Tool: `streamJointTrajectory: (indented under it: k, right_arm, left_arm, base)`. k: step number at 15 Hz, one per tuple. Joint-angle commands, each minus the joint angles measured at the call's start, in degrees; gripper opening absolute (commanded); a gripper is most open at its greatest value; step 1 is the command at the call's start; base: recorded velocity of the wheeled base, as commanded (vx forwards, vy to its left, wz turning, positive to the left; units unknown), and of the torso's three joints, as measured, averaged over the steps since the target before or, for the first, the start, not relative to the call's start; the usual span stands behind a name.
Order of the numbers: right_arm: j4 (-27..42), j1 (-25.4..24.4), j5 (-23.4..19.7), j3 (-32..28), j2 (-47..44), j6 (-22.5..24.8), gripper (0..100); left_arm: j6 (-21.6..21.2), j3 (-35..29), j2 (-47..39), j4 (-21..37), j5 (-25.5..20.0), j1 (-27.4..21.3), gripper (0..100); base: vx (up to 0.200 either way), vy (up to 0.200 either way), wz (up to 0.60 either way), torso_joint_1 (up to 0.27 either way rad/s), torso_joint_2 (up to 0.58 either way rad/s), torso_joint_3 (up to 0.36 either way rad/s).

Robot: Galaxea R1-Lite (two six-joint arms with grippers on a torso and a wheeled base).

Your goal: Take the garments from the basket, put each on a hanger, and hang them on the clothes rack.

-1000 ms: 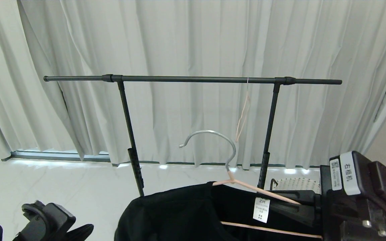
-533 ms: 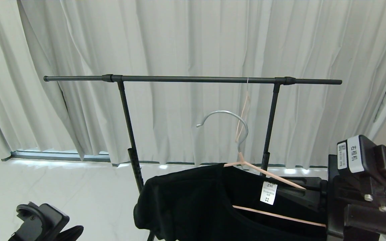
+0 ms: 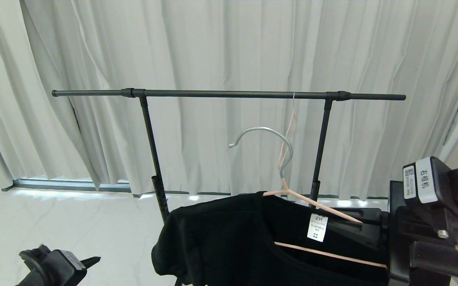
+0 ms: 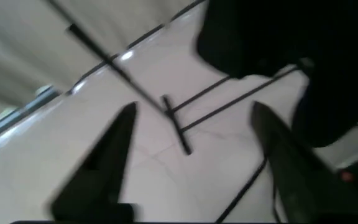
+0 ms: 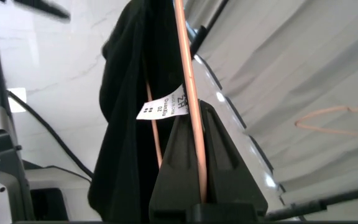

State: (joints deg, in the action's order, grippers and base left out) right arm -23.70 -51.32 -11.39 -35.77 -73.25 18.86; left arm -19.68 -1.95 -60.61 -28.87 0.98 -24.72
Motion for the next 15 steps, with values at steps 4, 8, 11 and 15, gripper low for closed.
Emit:
streamJointTrajectory:
  k: [4, 8, 11, 15]
  right_arm:
    - [0.06, -6.25, 0.05, -0.8, 0.66, 0.13, 0]
    - [0.14, -7.3, 1.45, -0.8, 1.36, 0.13, 0]
    - [0.23, -7.3, 1.45, -0.44, 1.71, 0.04, 0]
    - [0.23, -3.26, 2.86, 0.0, 1.62, -0.14, 0]
  left_arm:
    - [0.34, -5.52, -5.57, -0.05, -2.65, -1.47, 100]
    - [0.34, -5.87, -7.94, -0.14, -2.73, 1.17, 0]
    - [0.34, -5.52, -8.03, -0.14, -2.29, 2.13, 0]
    - [-0.01, -3.5, -9.35, -0.05, 5.62, 13.38, 0]
  base:
    - [0.0, 0.0, 0.0, 0.0, 0.0, 0.0]
    - [0.0, 0.0, 0.0, 0.0, 0.0, 0.0]
    - [0.0, 0.0, 0.0, 0.0, 0.0, 0.0]
    - [0.0, 0.0, 0.0, 0.0, 0.0, 0.0]
